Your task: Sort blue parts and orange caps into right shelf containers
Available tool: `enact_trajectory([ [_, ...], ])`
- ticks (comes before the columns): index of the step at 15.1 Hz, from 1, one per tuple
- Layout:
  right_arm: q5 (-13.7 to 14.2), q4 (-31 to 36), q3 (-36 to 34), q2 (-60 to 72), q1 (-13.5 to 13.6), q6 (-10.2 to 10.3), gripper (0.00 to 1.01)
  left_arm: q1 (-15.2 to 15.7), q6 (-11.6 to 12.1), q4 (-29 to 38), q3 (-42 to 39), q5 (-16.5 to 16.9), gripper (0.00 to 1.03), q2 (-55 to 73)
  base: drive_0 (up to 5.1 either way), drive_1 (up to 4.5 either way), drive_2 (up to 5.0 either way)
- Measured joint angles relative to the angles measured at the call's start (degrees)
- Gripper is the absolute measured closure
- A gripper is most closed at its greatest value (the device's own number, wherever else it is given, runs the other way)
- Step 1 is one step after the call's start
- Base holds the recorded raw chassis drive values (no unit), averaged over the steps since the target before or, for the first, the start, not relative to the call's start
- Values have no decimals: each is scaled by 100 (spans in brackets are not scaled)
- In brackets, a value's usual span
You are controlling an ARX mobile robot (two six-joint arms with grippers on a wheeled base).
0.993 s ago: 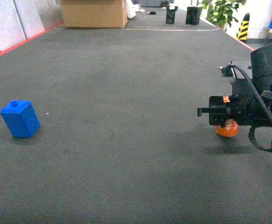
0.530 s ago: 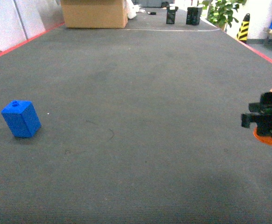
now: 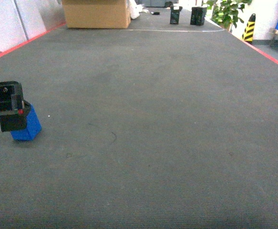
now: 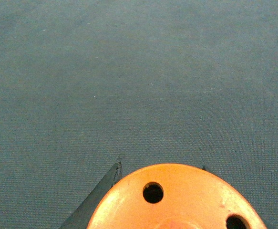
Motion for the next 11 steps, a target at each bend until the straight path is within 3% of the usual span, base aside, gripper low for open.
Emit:
enact_trajectory([
  [3,114,26,-219,-63,48,61,59,0,-4,28,28,-13,5,-66,0,0,0],
  [5,173,42,-271,-125,170,122,59,-17,-17,136,74,-656,5,66,0,0,0],
  [8,199,33,-332,-264,339,175,59,168,-20,33,710,-437,5,833,0,0,0],
  [9,197,33,-365,-291,350,177,59,186,-20,-120,999,-151,5,1062,0,0,0],
  [11,199,-15,-417,-356,378,177,59,190,7,-146,1338,-120,5,1305,0,0,0],
])
